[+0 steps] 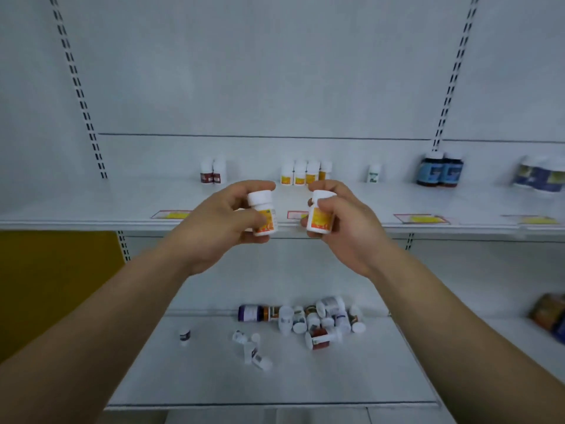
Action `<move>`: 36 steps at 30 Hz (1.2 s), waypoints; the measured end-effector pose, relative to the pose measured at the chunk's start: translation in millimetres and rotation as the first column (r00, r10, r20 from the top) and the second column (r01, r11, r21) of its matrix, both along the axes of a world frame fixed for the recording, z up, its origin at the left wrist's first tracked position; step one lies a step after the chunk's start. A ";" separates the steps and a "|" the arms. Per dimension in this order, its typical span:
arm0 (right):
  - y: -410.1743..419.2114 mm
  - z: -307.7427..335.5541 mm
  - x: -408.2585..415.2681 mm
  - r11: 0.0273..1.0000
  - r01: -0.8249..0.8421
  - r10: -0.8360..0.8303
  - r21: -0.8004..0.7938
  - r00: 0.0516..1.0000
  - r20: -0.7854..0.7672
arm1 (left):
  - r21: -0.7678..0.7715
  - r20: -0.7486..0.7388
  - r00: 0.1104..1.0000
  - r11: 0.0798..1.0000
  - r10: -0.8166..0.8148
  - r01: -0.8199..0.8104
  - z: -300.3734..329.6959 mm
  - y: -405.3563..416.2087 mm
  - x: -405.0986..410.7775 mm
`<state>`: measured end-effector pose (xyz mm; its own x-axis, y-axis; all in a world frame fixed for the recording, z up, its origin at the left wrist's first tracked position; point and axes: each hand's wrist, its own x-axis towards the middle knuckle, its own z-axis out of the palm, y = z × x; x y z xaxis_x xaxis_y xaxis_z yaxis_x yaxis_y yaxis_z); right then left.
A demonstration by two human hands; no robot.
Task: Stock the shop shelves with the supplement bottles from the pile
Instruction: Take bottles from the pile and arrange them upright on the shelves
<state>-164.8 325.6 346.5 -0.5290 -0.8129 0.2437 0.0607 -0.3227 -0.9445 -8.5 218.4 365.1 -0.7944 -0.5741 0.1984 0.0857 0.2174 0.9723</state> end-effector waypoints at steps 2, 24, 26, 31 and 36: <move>-7.3 7.1 -36.8 0.989 0.122 -0.101 0.081 0.969 -0.225 | -0.176 0.077 0.994 0.983 0.073 -0.058 8.8 -7.9 -30.1; -113.0 26.5 -202.8 0.722 0.569 0.057 0.394 0.518 -0.853 | -0.724 0.298 0.866 0.686 0.401 -0.069 -8.9 -128.8 -192.6; -117.9 27.0 -207.6 0.706 0.590 0.047 0.390 0.512 -0.858 | -0.727 0.308 0.855 0.683 0.418 -0.072 -8.0 -137.0 -199.3; -130.3 26.1 -218.4 0.688 0.605 0.034 0.399 0.523 -0.851 | -0.695 0.326 0.863 0.717 0.385 -0.058 -8.1 -152.0 -213.3; -139.1 24.7 -228.8 0.687 0.608 0.016 0.398 0.535 -0.845 | -0.657 0.290 0.888 0.749 0.355 -0.085 -11.3 -158.8 -221.9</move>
